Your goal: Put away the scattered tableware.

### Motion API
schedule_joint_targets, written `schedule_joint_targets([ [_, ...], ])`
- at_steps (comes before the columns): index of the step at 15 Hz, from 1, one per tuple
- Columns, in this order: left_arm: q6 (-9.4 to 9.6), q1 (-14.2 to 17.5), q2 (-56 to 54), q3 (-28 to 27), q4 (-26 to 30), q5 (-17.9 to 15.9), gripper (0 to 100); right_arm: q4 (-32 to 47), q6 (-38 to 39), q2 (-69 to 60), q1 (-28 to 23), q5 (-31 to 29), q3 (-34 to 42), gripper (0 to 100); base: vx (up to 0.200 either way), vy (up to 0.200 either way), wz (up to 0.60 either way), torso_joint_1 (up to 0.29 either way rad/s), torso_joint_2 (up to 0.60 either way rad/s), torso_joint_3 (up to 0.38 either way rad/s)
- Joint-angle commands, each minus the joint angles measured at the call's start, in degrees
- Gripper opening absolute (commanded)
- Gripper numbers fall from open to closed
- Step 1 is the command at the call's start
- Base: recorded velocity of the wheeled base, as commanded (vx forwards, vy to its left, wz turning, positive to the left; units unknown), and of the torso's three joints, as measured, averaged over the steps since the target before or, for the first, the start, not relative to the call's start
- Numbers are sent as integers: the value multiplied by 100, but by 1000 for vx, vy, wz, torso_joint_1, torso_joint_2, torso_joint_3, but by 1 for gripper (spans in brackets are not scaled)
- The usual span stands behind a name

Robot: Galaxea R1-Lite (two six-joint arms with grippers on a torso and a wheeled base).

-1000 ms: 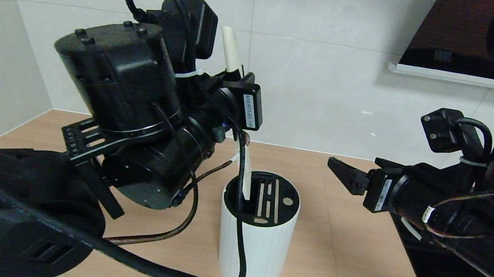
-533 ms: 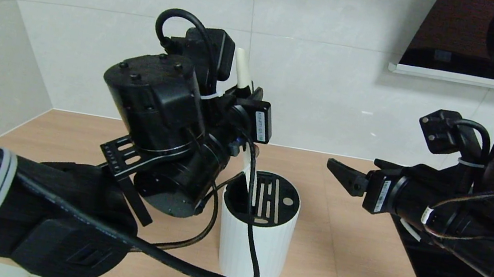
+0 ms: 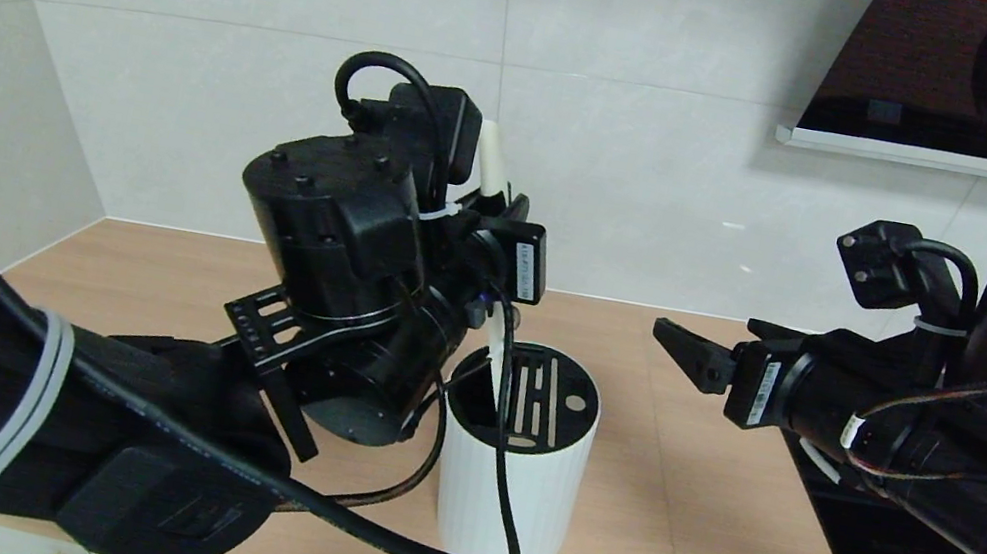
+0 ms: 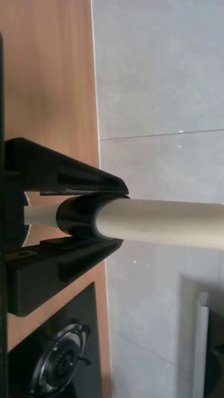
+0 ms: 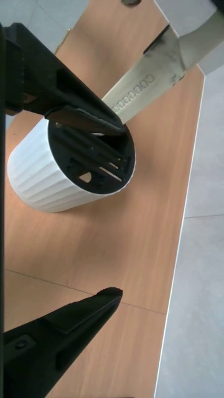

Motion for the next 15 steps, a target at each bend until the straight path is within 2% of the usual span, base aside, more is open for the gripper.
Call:
schedule_joint_targets([
  [1, -12, 0, 122, 43, 16, 9, 0, -1, 2, 10, 12, 3, 1, 100, 0, 0, 0, 0, 0, 0],
  [6, -12, -35, 500, 149, 25, 53, 0, -10, 2, 45, 12, 3, 1, 100, 0, 0, 0, 0, 0, 0],
  [9, -12, -114, 764, 193, 33, 211, 0, -10, 2, 45, 3, -6, 1, 100, 0, 0, 0, 0, 0, 0],
  [15, 5, -237, 781, 527, 95, 202, 0, -10, 2, 63, 12, 3, 1, 100, 0, 0, 0, 0, 0, 0],
])
